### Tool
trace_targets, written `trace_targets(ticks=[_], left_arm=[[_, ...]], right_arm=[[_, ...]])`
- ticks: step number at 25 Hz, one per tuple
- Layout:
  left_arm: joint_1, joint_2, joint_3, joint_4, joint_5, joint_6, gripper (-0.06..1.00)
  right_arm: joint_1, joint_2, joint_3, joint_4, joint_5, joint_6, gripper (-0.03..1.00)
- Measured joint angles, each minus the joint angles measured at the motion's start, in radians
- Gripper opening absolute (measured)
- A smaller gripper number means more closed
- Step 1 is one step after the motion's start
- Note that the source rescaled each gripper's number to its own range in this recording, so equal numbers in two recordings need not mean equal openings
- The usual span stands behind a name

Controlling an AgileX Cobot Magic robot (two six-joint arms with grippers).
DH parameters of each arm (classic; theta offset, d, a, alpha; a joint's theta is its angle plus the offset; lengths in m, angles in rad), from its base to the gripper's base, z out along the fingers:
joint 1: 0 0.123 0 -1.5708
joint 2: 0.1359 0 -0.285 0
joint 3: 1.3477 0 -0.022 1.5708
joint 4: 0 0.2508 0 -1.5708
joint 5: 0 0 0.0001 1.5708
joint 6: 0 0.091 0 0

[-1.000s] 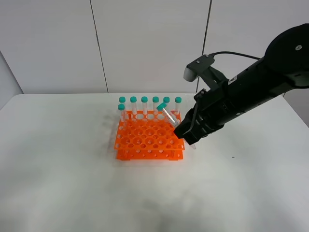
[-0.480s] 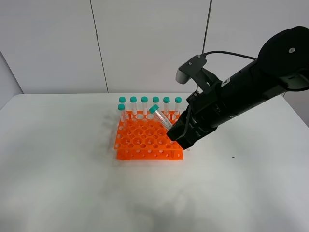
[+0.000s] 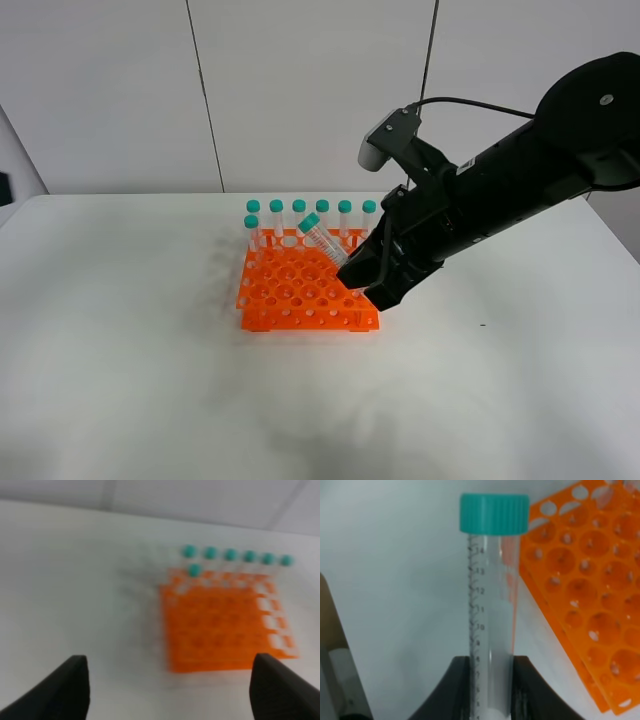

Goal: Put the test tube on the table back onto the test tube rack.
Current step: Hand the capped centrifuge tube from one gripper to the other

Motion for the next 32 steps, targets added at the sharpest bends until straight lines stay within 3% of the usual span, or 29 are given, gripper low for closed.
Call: trace_targets(ticks=[6,9,15,17,19,32], left_arm=[[-0.006,0.313,0.000,-0.603,-0.026,0.504,0.94],[-0.051,0.433,0.000,-0.855,-0.023,0.731,0.94],[-0.194,0.612,0.000,-1.202,-0.027,0.988,0.94],[-0.232,0.657,0.000,-1.277,-0.027,1.053,0.94],[-0.254,0.693,0.000,-1.301,-0.027,1.088,0.94],[-0.346,0.728,-0.001,-1.313,-0.034,1.110,0.94]], right_arm=[[0.000,0.000,0.000,0.031,-0.017,-0.026,0.01],[0.000,0.000,0.000,0.043,-0.017,-0.027,0.01],[0.000,0.000,0.000,0.051,-0.019,-0.029,0.01],[0.000,0.000,0.000,0.053,-0.020,-0.029,0.01],[0.000,0.000,0.000,0.054,-0.020,-0.029,0.01],[0.000,0.000,0.000,0.089,-0.014,-0.031,0.01]])
